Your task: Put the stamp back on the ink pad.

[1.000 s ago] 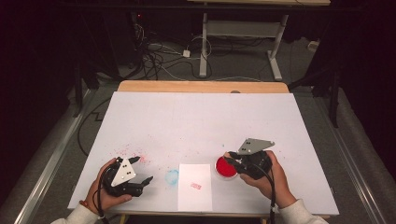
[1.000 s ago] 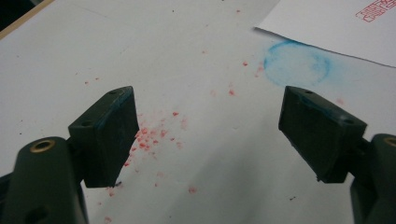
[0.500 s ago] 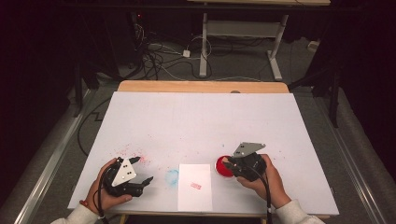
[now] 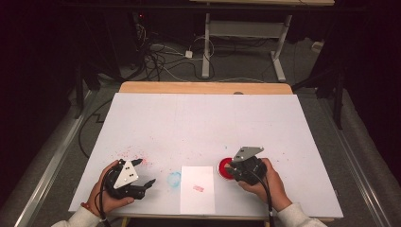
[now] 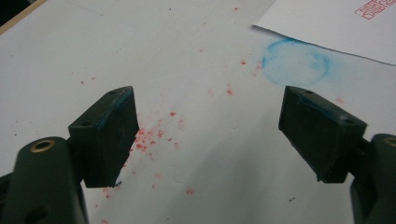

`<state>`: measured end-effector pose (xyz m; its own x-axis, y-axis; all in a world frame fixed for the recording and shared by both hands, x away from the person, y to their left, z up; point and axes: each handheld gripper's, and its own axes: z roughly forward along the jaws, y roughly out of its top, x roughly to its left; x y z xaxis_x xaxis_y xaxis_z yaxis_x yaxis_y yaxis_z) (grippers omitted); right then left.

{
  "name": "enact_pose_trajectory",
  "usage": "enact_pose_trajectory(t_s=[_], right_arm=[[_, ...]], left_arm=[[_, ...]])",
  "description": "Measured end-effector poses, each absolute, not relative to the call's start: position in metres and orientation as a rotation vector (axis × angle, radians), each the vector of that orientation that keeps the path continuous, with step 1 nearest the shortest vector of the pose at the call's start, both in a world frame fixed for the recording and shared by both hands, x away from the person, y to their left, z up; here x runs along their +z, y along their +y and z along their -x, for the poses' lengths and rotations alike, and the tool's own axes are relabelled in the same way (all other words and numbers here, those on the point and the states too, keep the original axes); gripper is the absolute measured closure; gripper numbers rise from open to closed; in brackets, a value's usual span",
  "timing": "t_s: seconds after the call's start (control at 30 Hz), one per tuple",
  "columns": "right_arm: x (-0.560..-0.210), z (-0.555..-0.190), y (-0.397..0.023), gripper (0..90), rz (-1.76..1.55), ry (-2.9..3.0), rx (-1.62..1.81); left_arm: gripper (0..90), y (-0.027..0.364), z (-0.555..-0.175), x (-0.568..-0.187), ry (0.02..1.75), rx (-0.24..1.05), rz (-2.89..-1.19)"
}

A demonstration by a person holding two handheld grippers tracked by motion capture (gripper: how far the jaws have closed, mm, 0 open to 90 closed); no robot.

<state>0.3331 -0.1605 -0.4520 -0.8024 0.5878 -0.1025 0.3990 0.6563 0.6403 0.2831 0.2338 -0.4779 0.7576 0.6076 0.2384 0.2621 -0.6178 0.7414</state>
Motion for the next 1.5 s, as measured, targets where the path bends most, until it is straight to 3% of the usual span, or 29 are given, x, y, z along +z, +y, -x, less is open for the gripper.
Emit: enact_pose_trajectory(t_s=[0.5, 0.9, 1.5], right_arm=[[-0.446, -0.330, -0.160, 61.2, -0.789, 2.561, 0.911], [-0.441, -0.333, -0.163, 59.6, -0.790, 2.513, 1.016], [-0.439, -0.325, -0.155, 45.2, -0.684, 2.509, 1.099]], left_arm=[[18.9, 0.233, -0.284, -0.478, 0.650, 0.622, -2.241], [18.9, 0.233, -0.284, -0.479, 0.650, 0.622, -2.245], [18.9, 0.233, -0.284, -0.478, 0.650, 0.630, -2.245]])
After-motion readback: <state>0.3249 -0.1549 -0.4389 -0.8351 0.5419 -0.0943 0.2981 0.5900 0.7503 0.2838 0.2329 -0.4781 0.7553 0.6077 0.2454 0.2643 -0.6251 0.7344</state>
